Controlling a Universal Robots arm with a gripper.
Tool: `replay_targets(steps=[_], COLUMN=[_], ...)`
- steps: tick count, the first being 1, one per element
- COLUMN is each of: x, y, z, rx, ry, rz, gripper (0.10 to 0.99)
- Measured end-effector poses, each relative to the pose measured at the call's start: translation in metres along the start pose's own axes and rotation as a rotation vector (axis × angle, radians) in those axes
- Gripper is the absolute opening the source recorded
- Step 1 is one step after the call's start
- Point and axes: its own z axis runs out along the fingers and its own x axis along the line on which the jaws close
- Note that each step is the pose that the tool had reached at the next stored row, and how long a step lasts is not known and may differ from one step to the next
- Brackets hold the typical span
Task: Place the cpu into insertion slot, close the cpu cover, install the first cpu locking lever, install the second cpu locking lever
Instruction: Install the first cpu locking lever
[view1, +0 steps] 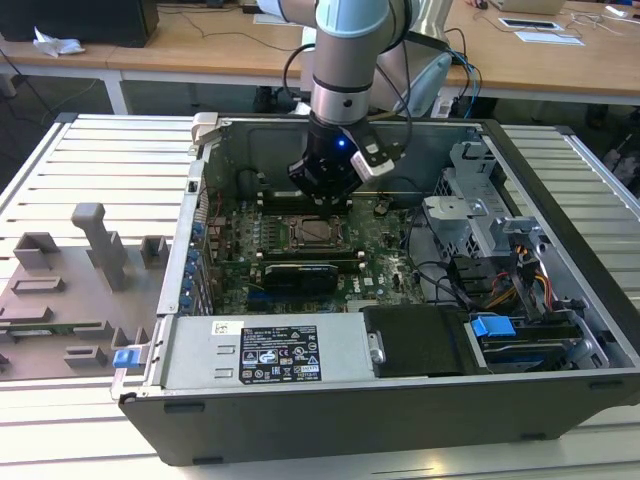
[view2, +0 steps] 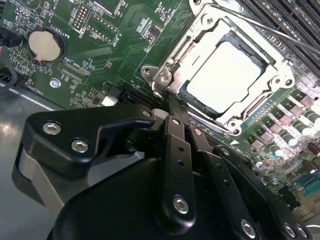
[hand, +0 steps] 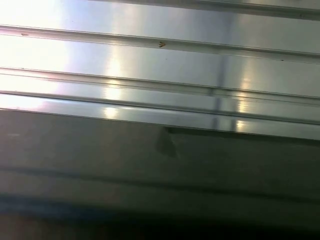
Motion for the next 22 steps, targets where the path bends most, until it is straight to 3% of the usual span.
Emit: replay_targets(steps=[5,7,13,15,18,22], x=[0.0007,0.0029,0.0057,0.0058,0.006,0.0065], y=[-0.0018,-0.0168,-0.0433,-0.0444,-0.0445,-0.0447], z=[-0.0083,-0.0082,-0.0079,-0.0088,-0.0174,-0.0381], rx=[0.009,0.01,0.01,0.01,0.01,0.013], ry=[-0.0019,-0.0025,-0.0025,-0.0023,-0.0025,-0.0022], rz=[0.0,0.0,0.0,0.0,0.0,0.0], gripper=[0.106,0.106,0.106,0.106,0.106,0.106])
